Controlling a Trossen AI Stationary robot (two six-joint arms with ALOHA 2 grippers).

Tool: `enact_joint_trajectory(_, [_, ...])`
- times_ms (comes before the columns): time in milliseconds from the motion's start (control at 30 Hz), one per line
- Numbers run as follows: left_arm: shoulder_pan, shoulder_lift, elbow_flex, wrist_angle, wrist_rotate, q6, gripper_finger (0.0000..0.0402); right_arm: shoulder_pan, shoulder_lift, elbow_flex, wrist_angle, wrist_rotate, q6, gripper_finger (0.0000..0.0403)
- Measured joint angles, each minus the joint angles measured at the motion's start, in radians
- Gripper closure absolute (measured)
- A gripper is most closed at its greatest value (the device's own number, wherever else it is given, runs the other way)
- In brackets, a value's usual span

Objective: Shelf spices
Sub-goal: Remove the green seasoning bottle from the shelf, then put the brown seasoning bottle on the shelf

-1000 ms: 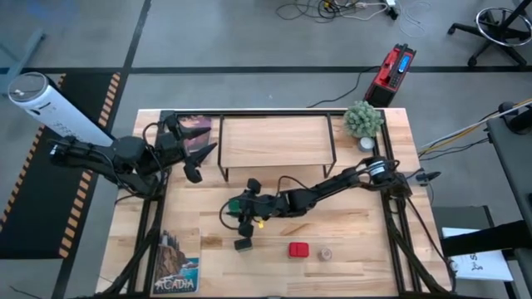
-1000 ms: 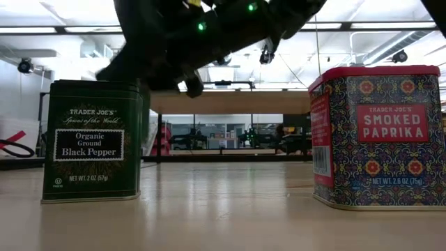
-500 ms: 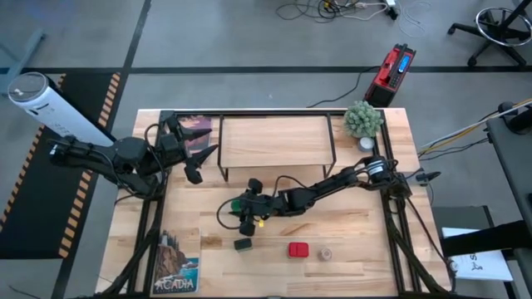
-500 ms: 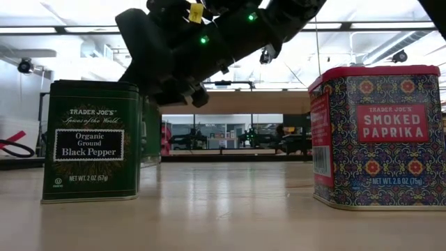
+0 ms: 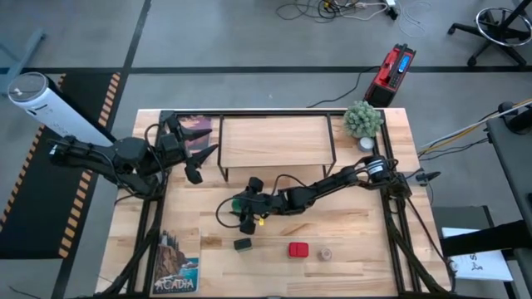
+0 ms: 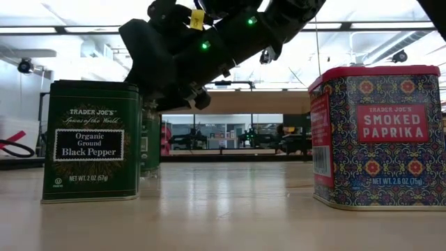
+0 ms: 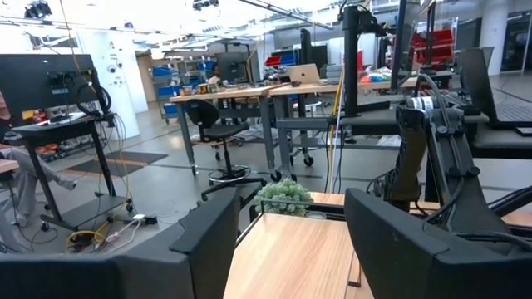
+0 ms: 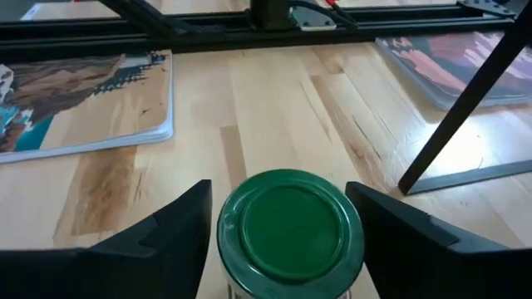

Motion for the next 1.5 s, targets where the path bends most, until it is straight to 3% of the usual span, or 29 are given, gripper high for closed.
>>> enact_joint_trajectory(300, [0.0, 0.0, 0.0, -0.003, 0.0, 0.0, 0.0182, 0.01, -0.108, 0.0, -0.071, -0.011, -0.064, 0.0154])
enact_joint_trajectory(467, [0.0, 0.0, 0.0, -0.004, 0.0, -0.006, 0.0187, 0.051, -0.177, 0.0, -0.095, -0.129, -0.119, 0.0162])
enact_joint_trajectory(767, [0.0, 0.001, 0.0, -0.011, 0.0, -0.028, 0.0194, 0.129, -0.212, 0.0, -0.258, -0.209, -0.09, 0.0177])
enact_joint_trajectory(933, [0.0, 0.01, 0.0, -0.012, 0.0, -0.047, 0.0185, 0.174, -0.241, -0.001, -0.372, -0.173, -0.033, 0.0187])
enact_joint_trajectory(1133, [0.0, 0.039, 0.002, -0.018, 0.0, -0.05, 0.0174, 0.237, -0.345, -0.001, -0.407, -0.017, -0.006, 0.0195])
enact_joint_trajectory(1500, [-0.001, 0.147, 0.126, -0.159, 0.068, -0.119, 0.0186, 0.312, -0.533, -0.01, -0.572, 0.123, -0.034, 0.0188])
